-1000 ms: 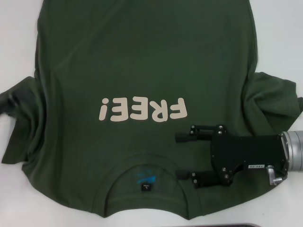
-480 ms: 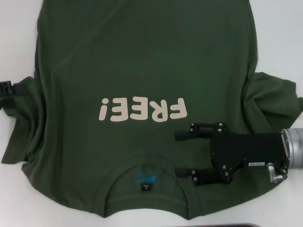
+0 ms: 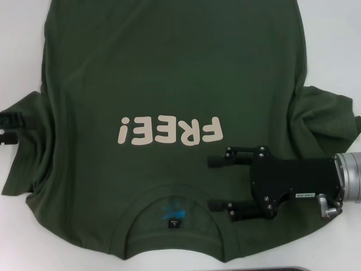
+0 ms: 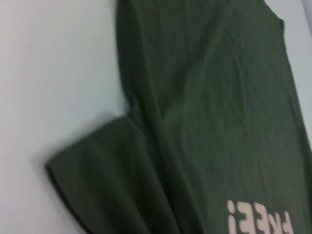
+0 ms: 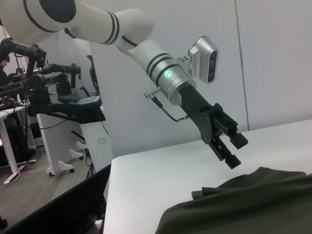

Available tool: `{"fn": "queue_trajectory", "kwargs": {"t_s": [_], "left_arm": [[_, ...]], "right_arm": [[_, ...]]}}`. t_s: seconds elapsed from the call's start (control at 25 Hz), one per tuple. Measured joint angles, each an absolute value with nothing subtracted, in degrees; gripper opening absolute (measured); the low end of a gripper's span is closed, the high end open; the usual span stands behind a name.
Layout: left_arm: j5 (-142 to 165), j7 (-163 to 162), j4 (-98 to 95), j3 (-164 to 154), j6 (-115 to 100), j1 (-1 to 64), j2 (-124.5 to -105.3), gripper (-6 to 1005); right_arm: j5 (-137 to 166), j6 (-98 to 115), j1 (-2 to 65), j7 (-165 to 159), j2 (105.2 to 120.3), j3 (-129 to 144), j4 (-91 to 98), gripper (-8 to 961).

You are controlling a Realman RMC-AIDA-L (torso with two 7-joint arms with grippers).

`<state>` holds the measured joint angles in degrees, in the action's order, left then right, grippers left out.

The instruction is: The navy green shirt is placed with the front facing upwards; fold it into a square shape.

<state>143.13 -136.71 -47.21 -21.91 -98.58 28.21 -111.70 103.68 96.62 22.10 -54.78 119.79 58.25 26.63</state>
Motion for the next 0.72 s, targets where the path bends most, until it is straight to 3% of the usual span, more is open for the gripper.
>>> {"fn": "queue_trajectory", "kwargs": {"t_s": [0.72], "left_arm": [[145.37,-139.07,-43.82,-22.48,-90.20,28.48,-111.50,834]], "right_arm": [[103.69,96.66,22.16,-54.93,119.79,58.09,26.63,806]]}}
